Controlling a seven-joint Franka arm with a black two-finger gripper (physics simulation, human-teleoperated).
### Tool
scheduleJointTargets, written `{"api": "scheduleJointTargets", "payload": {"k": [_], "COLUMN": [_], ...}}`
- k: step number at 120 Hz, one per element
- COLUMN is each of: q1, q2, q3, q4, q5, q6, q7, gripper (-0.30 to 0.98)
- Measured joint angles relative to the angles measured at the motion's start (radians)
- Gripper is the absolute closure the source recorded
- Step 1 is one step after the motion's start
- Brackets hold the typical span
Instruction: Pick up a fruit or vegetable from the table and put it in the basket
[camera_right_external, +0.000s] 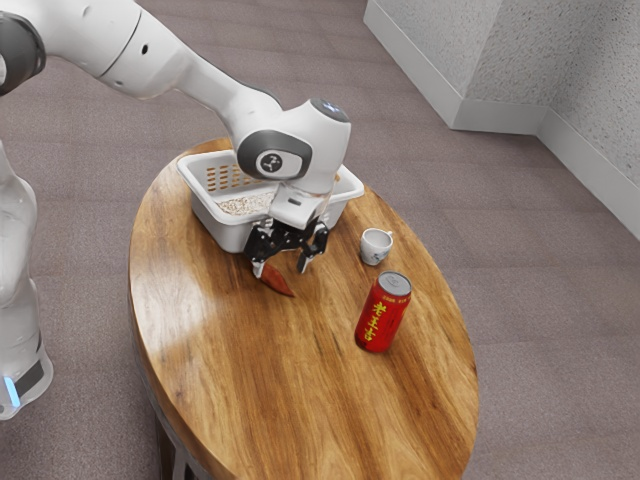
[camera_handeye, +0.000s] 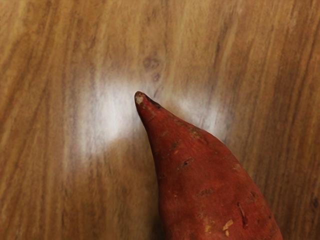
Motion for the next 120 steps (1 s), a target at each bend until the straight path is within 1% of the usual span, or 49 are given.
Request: {"api": "scheduleJointTargets", "payload": {"k": [8,38,49,62,78,93,109,120], "q1": [0.000,0.001,0.002,0.000,-0.001,0.000,0.000,0.000], "q2": [0.000,0.007,0.008,0.005,-0.011,-0.064,-0.082,-0.096], "q3": [0.001,0.003,0.003,-0.008,-0.038,-0.044,-0.065,-0.063], "q4": [0.000,0.004,0.006,0.020,0.077,0.161,0.248,0.292], "q5": [-0.001,-0.017,-0.022,-0.024,-0.027,-0.027,-0.027,-0.026], "q6": [0.001,0.000,-0.002,-0.006,-0.037,-0.094,-0.159,-0.200], "q7": [0.002,0.004,0.004,0.003,0.000,-0.003,-0.008,-0.011], "gripper": [0.02,0.43,0.51,0.52,0.52,0.52,0.52,0.52]}}
